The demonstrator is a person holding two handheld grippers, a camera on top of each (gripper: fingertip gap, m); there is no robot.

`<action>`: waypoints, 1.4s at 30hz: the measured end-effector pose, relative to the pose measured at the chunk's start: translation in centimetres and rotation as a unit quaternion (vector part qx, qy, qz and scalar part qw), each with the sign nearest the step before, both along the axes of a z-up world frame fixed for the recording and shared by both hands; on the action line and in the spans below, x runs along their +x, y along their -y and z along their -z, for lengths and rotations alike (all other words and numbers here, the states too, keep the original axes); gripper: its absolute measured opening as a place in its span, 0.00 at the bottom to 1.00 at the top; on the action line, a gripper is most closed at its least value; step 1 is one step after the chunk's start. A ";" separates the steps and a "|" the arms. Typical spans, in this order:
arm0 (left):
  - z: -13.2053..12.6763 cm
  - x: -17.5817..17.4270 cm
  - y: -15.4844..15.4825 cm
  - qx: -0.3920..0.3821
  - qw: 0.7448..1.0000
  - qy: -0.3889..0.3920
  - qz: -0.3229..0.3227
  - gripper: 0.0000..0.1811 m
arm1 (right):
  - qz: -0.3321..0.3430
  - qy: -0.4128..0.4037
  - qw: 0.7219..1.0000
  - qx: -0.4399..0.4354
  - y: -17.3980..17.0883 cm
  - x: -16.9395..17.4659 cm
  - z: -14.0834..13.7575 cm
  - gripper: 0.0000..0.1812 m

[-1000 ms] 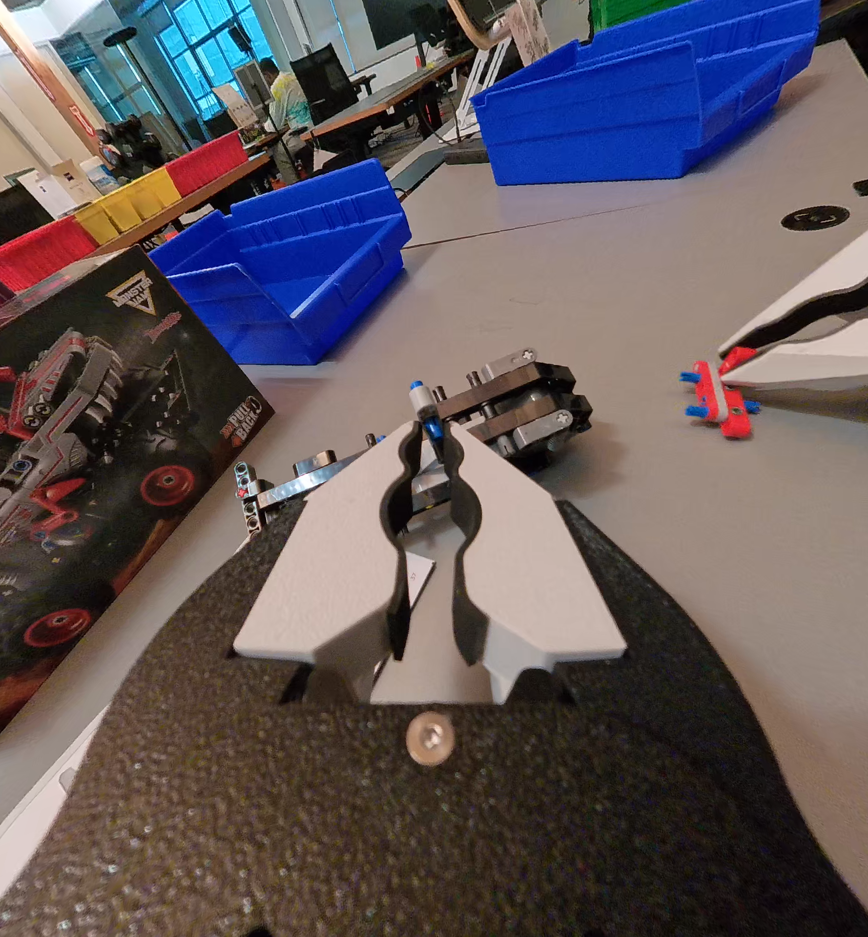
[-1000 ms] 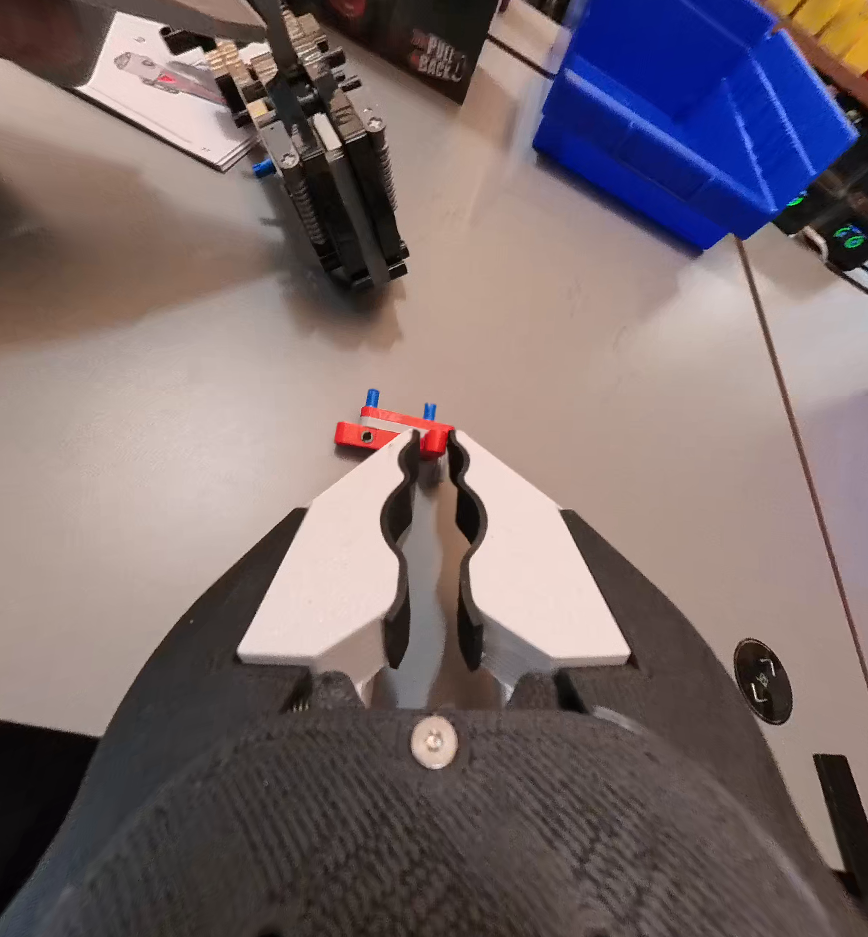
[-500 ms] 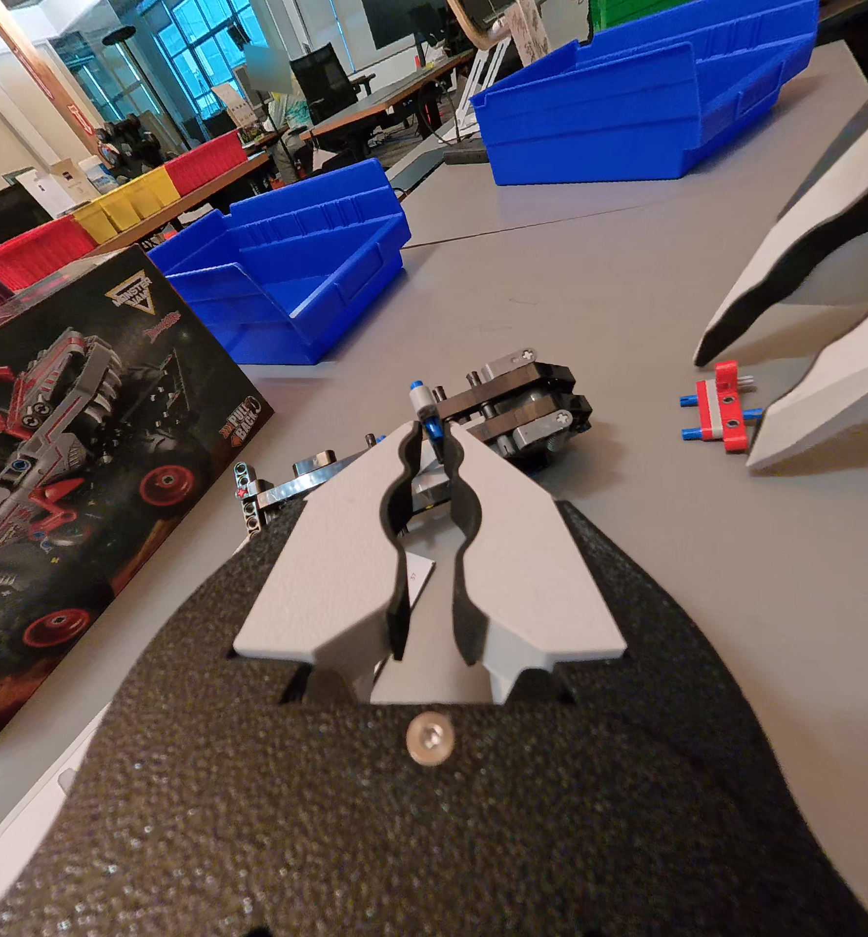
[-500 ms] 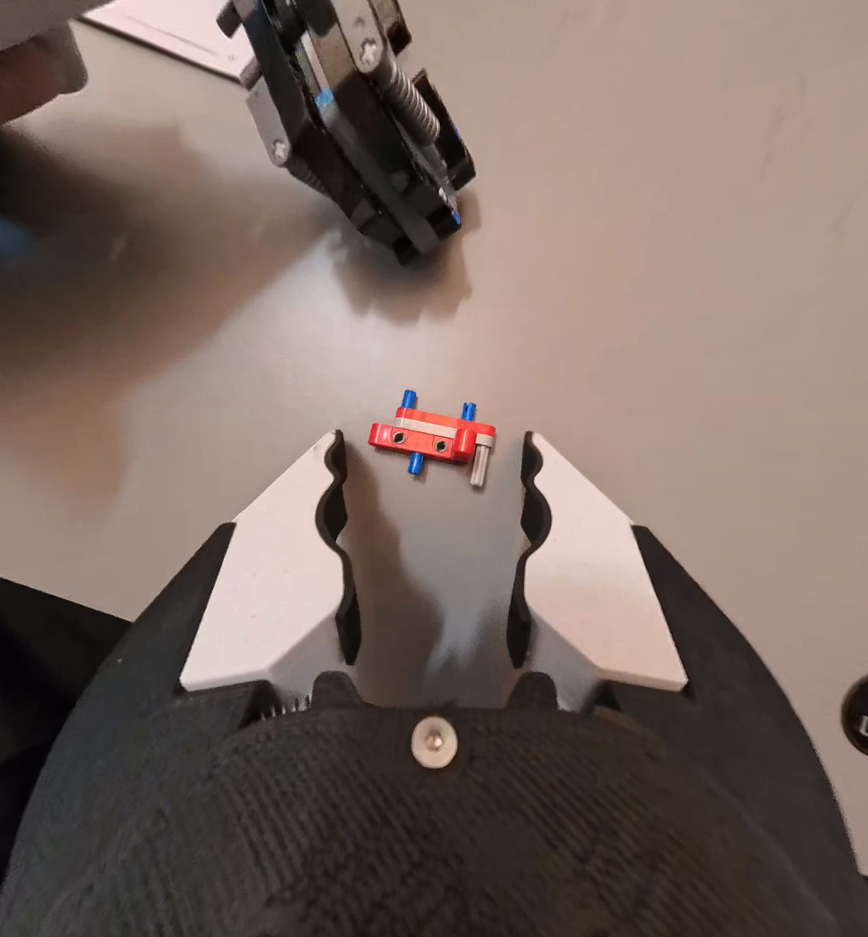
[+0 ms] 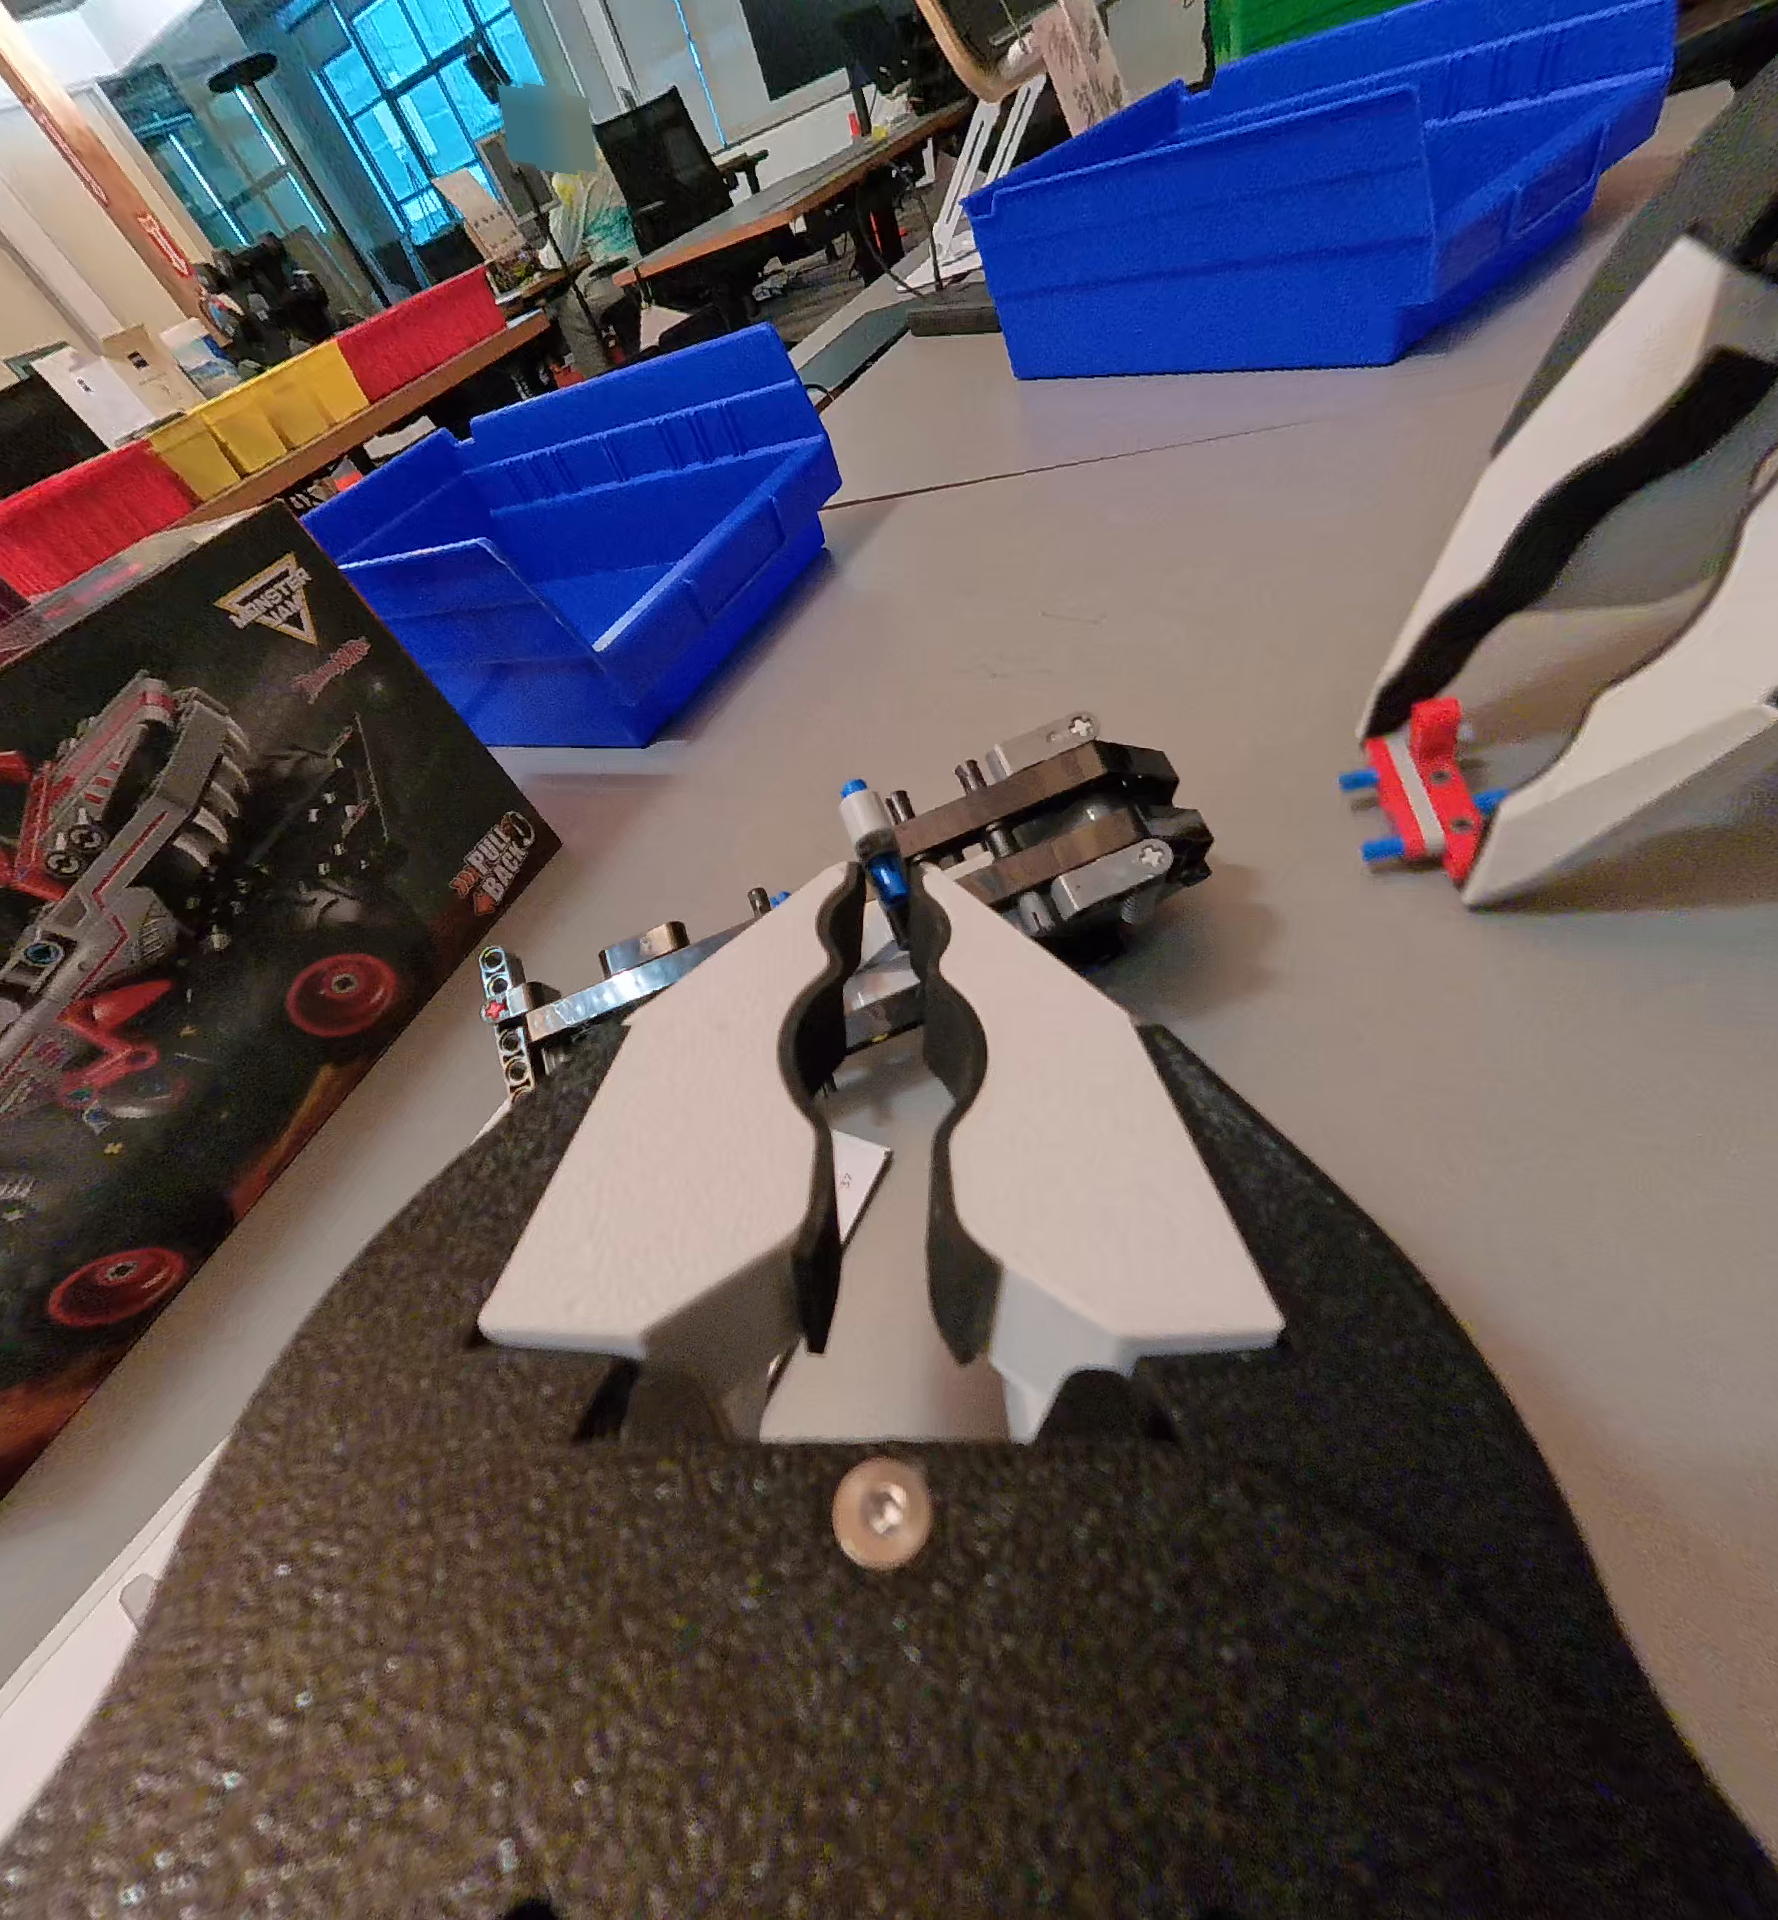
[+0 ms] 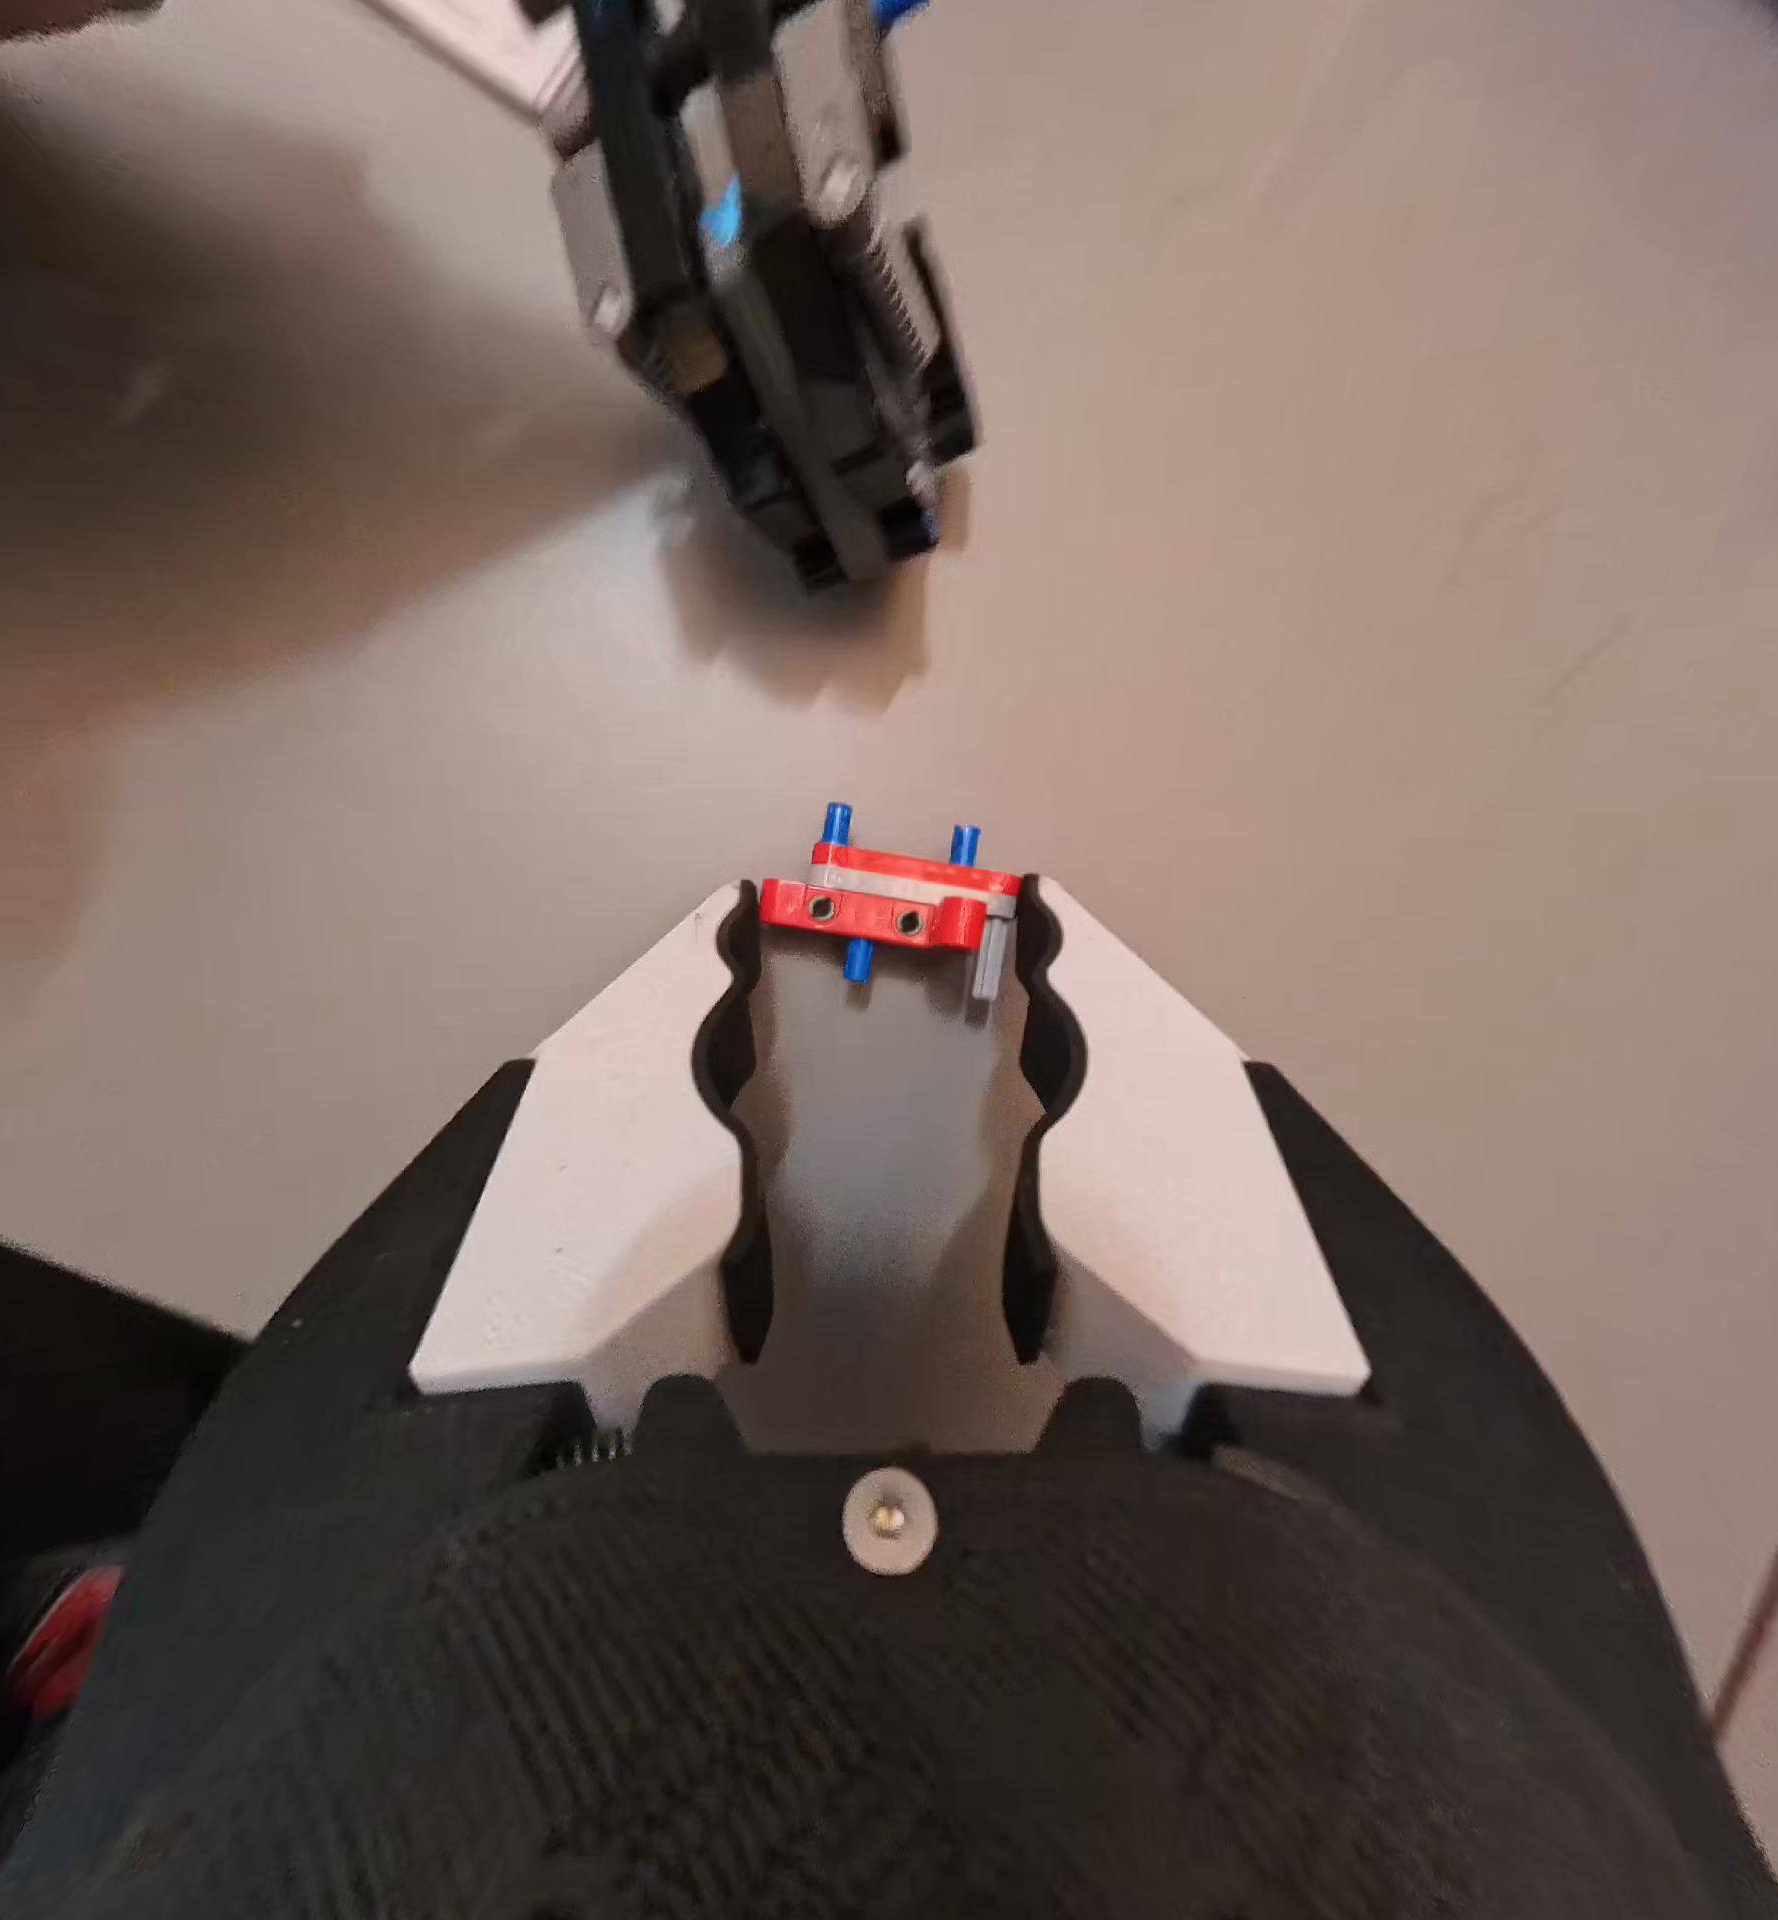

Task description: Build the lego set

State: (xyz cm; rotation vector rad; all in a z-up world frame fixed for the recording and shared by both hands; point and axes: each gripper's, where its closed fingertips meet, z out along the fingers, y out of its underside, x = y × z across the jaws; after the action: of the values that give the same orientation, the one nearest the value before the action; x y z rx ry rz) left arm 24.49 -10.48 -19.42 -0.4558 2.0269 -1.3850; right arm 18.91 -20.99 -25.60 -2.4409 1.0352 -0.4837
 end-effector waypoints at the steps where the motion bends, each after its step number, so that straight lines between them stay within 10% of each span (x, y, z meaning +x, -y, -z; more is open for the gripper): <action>1: 0.0 0.0 0.0 0.000 1.000 0.000 0.000 0.03 | 0.004 0.038 0.999 0.014 -0.2 0.7 -1.0 0.27; 4: 0.0 0.0 0.0 0.002 1.000 0.006 0.001 0.03 | 0.038 0.175 0.953 0.246 -3.0 2.6 -8.3 0.27; 7: -0.4 -0.3 0.3 0.006 0.999 0.037 0.008 0.03 | 0.094 0.214 0.802 0.550 -4.3 2.9 -15.5 0.26; 14: -3.1 -1.6 0.7 0.038 0.985 0.167 0.009 0.02 | 0.171 0.114 0.535 0.819 -3.9 3.9 -16.4 0.26; 16: -3.8 -2.0 0.6 0.044 0.982 0.182 0.009 0.02 | 0.196 0.098 0.505 0.835 -3.7 4.2 -15.3 0.26; 20: -4.3 -2.2 0.3 0.047 0.982 0.182 0.017 0.00 | 0.236 0.090 0.536 0.806 -3.1 4.3 -12.8 0.26; 26: -2.7 -1.4 -0.4 0.019 0.996 0.083 0.015 0.00 | 0.274 0.082 0.720 0.632 -2.5 4.8 -7.8 0.26; 31: -3.9 -1.7 -2.2 -0.047 0.998 0.025 -0.013 0.01 | 0.287 0.101 0.811 0.499 0.4 5.7 -4.9 0.26; 42: -3.2 -4.5 -4.5 -0.068 0.995 -0.068 -0.036 0.07 | 0.222 -0.008 0.845 0.486 0.3 6.1 -2.9 0.33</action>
State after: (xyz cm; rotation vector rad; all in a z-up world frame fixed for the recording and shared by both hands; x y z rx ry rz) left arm 20.01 -5.99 -16.19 -0.6945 2.0083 -1.4893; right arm 25.01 -21.33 -22.67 -1.3053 1.4037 -0.0194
